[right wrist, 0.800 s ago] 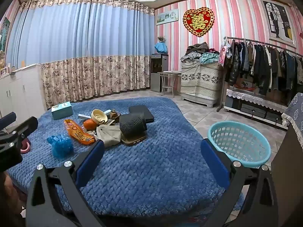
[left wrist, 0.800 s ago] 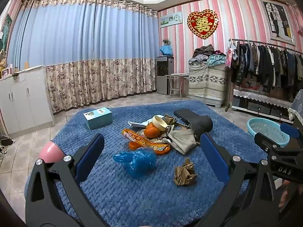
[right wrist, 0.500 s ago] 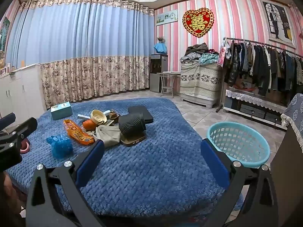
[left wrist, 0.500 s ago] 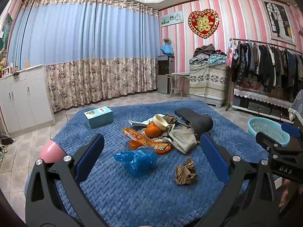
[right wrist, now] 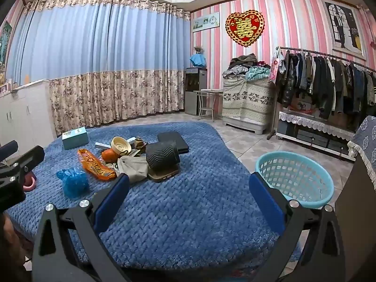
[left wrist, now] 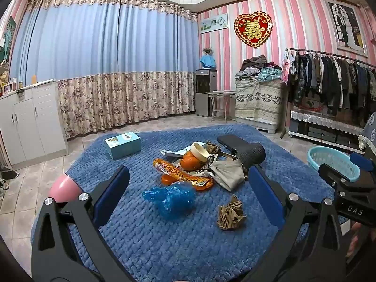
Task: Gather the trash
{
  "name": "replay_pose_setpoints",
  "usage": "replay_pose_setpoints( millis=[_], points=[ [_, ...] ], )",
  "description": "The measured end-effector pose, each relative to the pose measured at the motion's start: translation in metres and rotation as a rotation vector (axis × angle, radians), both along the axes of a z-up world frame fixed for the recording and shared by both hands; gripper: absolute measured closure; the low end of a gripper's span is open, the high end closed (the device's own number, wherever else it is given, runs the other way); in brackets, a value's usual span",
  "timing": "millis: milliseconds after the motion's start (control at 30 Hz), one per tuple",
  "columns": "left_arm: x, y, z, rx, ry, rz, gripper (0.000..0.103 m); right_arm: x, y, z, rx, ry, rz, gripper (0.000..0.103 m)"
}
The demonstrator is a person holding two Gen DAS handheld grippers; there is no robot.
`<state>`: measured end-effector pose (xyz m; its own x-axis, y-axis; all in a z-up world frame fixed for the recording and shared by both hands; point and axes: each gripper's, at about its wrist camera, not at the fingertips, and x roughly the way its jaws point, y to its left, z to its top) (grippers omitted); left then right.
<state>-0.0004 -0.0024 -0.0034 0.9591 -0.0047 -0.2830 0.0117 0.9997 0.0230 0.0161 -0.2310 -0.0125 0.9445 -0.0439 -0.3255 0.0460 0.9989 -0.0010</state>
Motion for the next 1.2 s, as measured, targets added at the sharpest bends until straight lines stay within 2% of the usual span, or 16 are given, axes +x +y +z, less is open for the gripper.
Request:
replay_pose_setpoints(
  millis=[833,1033,1200],
  points=[
    [0.0,-0.004,-0.002,-0.002,0.003,0.0,0.005,0.002,-0.001,-0.008,0.0,0.006,-0.006,0.004],
    [-0.001,0.002,0.003,-0.002,0.003,-0.001,0.005,0.002,-0.004,-0.006,0.0,0.004,-0.01,0.004],
    [0.005,0.01,-0.005,-0.003,0.005,-0.002,0.005,0.003,-0.004,-0.006,0.001,0.005,-0.01,0.004]
  ],
)
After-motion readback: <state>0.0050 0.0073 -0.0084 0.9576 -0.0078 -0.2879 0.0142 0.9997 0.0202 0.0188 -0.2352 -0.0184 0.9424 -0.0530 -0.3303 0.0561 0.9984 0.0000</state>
